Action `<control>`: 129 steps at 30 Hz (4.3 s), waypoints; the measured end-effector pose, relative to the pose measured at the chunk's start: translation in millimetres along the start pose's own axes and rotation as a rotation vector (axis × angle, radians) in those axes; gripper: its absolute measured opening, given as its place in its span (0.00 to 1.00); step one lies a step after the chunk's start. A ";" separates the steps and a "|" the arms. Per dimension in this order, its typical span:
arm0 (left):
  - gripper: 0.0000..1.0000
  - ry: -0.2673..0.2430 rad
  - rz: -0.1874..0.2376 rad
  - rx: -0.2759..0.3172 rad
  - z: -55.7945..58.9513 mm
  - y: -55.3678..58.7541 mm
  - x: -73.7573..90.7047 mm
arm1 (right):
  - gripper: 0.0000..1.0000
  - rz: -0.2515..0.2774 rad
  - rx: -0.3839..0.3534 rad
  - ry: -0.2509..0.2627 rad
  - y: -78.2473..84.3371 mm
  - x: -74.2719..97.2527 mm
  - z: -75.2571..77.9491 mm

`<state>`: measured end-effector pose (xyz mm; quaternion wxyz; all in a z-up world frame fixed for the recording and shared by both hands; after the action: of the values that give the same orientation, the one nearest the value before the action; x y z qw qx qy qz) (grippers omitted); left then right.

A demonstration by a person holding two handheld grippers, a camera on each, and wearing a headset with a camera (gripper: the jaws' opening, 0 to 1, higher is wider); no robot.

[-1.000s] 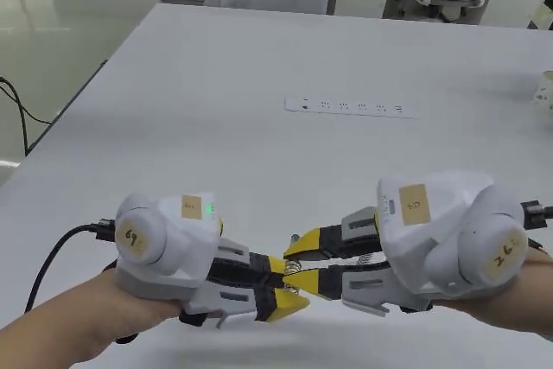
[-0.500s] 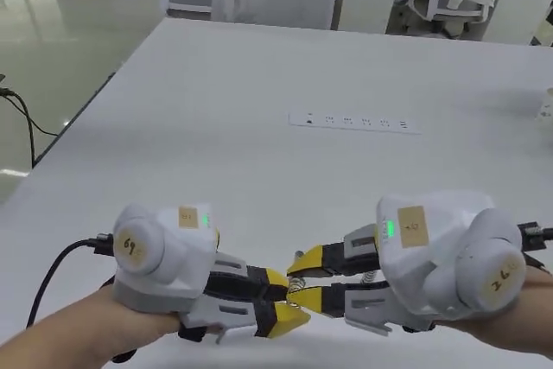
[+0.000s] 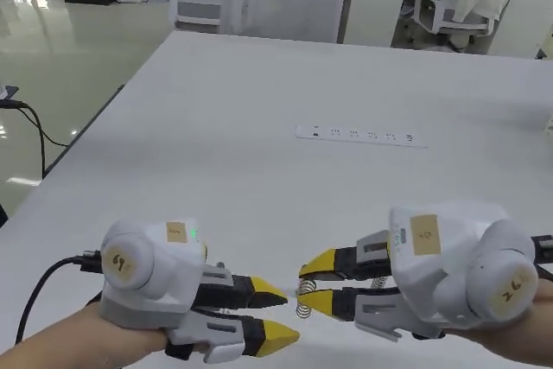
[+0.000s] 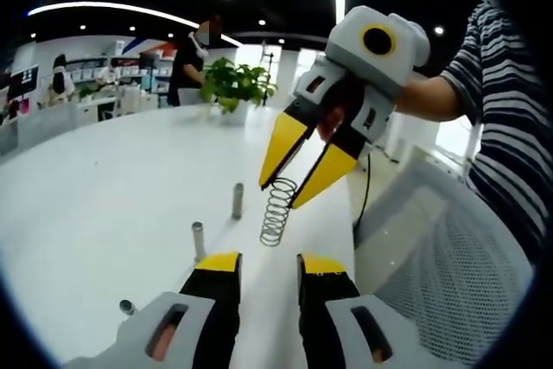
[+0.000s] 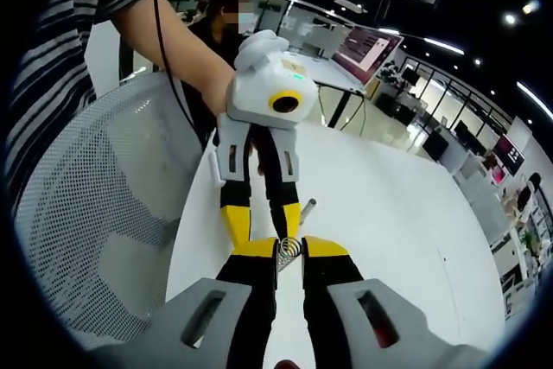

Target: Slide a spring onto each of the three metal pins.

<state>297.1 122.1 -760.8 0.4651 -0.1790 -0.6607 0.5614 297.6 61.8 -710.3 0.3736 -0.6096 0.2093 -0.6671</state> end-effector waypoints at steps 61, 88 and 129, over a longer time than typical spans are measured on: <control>0.98 -0.365 0.003 0.127 -83.3 32.5 84.2 | 0.08 -0.037 -0.079 0.154 30.7 6.3 34.2; 0.98 -0.353 -0.005 0.159 -80.7 36.6 81.2 | 0.08 0.032 -0.167 0.224 33.7 2.2 61.3; 0.93 -0.373 0.016 0.174 -76.7 37.3 81.7 | 0.08 -0.095 -0.190 0.157 77.3 -47.1 47.6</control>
<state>307.8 239.6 -765.8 0.3440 -0.0362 -0.6831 0.6433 361.5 56.8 -789.9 0.2645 -0.5975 0.2712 -0.7067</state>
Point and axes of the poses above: the centre of the closed fingertips' face, and the gripper's own axes: x roughly backward along the fingers, z roughly to its right, y roughly out of its underside, the point moved 4 cm from there along x, roughly backward along the fingers, and after that the axes turned 14 degrees about -y, right-handed, at the moved point
